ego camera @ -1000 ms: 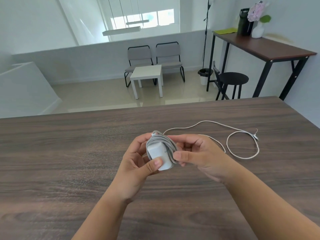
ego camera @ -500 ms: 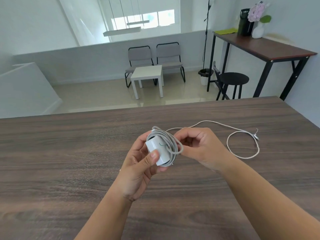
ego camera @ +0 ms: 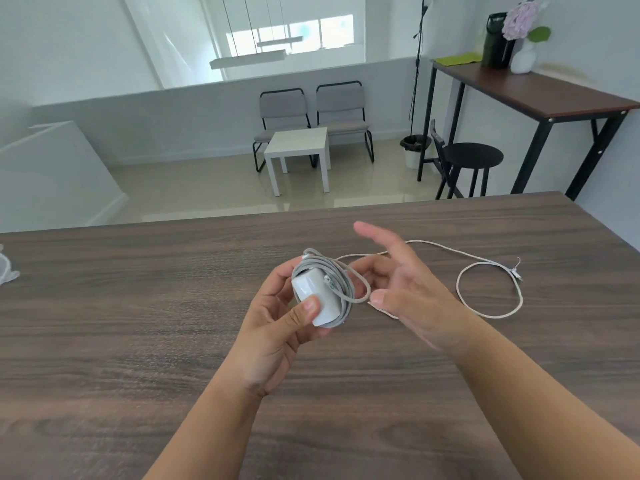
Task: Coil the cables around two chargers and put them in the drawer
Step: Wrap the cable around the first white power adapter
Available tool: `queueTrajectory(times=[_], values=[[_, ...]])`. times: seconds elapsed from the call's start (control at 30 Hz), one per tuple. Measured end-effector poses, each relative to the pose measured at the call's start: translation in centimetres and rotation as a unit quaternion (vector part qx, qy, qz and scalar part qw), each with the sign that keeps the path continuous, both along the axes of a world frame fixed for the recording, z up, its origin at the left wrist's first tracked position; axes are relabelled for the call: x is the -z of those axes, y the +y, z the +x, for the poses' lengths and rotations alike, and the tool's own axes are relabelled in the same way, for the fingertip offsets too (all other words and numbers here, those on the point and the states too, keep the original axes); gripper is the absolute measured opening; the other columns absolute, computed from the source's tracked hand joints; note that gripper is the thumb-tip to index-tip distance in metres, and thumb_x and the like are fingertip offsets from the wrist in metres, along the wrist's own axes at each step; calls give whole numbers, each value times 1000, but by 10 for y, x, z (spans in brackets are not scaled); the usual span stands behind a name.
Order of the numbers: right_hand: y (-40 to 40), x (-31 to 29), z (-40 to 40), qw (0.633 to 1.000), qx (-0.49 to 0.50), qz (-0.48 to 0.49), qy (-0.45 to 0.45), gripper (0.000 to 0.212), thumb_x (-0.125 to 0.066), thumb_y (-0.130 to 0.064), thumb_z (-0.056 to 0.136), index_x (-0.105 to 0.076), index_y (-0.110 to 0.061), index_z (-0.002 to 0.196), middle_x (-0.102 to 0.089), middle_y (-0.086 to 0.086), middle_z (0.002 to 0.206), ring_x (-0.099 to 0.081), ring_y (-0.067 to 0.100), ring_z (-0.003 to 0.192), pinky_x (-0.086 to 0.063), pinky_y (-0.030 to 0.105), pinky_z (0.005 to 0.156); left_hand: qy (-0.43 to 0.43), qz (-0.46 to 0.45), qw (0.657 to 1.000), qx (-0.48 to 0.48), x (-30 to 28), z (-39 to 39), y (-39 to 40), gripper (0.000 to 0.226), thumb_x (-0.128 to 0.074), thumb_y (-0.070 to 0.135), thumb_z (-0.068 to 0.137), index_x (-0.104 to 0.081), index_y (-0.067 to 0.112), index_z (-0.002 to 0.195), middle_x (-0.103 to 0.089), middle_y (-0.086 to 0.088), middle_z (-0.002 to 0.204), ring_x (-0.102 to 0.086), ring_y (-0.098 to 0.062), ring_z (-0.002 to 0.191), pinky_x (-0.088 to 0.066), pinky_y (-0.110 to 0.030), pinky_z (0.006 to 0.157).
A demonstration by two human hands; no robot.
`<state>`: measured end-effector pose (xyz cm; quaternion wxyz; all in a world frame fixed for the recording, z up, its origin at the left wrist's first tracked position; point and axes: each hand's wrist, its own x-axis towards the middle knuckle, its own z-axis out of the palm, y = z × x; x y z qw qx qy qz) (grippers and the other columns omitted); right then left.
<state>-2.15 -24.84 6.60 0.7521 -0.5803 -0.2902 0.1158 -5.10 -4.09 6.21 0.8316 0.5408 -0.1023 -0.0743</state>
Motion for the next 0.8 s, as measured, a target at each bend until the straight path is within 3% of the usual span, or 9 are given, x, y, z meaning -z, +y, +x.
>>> queueTrajectory(times=[0.13,0.23,0.33,0.43,0.53,0.6,0.67,0.73,0.8], values=[[5,1,-7,976,118,-70,-169,36,-74,-25,80,-67,-19,115,-54,9,126,-59,27,93,-49,35,86,3,6,1000,-3,2,2,0,71,-92,37,56,-64,24,120,-66,-6,116,-69,-23,89,-60,-31,66],[7,-5,-8,938,198,-107,-263,13,-72,-12,82,-75,-10,94,-62,9,108,-63,18,86,-49,24,82,8,6,1000,-7,3,4,-1,71,-92,38,56,-64,24,120,-65,-7,117,-69,-25,90,-61,-31,67],[7,-13,-10,877,253,-173,-369,10,-69,-7,85,-75,-5,92,-65,7,90,-62,14,82,-48,20,77,8,12,1000,-15,1,5,-2,73,-93,38,55,-64,23,120,-64,-6,116,-69,-25,89,-60,-32,65],[9,-15,-8,811,276,-251,-450,12,-63,-12,89,-74,-6,89,-63,4,86,-57,14,77,-43,17,76,-6,22,999,-36,-1,4,-5,72,-94,34,53,-63,24,118,-66,-3,113,-69,-21,88,-59,-32,65],[12,-12,-9,778,288,-289,-478,12,-64,-13,89,-74,-9,86,-61,4,86,-53,17,75,-42,21,75,-22,27,998,-58,-2,3,-7,60,-83,19,61,-61,24,116,-67,1,114,-70,-18,91,-58,-32,66],[14,-12,-12,815,294,-270,-420,6,-71,-16,84,-77,-13,82,-59,4,97,-54,15,77,-43,20,76,-36,28,997,-62,-2,2,-6,60,-87,21,58,-63,28,113,-68,3,113,-70,-17,93,-58,-32,68],[14,-14,-13,894,272,-222,-277,5,-80,-18,74,-78,-22,78,-56,-2,115,-58,11,84,-44,19,84,-47,26,997,-53,-3,1,-6,63,-93,33,54,-66,31,111,-67,3,114,-70,-17,95,-58,-34,69],[13,-15,-12,961,201,-140,-128,16,-84,-13,66,-74,-25,72,-55,-4,128,-62,10,98,-48,30,89,-50,25,998,-37,-3,0,-5,62,-93,37,54,-68,33,111,-67,1,116,-69,-19,96,-60,-37,72],[14,-13,-11,991,125,-40,-33,26,-81,-3,64,-64,-19,77,-58,1,130,-61,18,99,-49,40,84,-49,26,998,-23,-3,-1,-5,63,-93,38,55,-68,33,112,-66,-1,118,-69,-21,97,-60,-40,74]])
